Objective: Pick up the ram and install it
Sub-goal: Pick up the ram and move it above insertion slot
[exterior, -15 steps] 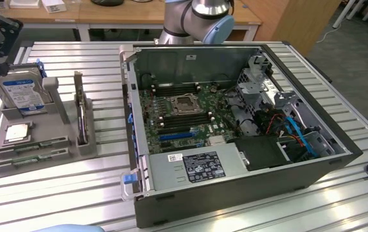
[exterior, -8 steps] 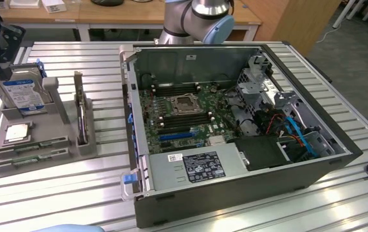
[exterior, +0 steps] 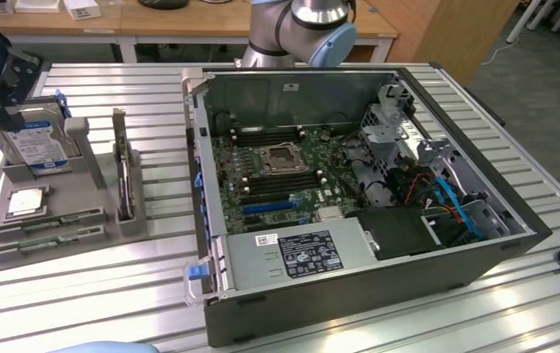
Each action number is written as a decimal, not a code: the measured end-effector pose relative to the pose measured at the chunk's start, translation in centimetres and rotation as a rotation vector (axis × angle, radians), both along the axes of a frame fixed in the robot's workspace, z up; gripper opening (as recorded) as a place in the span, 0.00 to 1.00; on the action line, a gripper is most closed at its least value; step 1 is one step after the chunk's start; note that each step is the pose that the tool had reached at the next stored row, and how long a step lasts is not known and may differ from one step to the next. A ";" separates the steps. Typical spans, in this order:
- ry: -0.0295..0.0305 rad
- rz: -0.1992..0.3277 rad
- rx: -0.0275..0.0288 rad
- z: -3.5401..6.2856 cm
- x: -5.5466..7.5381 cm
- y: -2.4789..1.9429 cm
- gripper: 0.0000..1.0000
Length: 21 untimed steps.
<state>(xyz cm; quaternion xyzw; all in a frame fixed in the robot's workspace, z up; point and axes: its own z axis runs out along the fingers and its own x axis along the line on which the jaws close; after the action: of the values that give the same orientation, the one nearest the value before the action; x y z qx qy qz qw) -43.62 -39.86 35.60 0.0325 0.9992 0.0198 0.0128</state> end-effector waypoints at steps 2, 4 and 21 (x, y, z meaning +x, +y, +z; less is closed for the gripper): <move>0.0000 0.000 0.0000 -0.36 0.0 0.00 0.10; 0.0000 0.000 0.0000 -0.72 0.0 0.00 0.10; 0.0000 0.000 0.0000 -3.82 0.0 0.00 0.10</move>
<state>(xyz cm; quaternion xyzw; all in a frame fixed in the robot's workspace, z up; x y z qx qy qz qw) -43.62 -39.86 31.77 0.0325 0.9992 0.0198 0.0127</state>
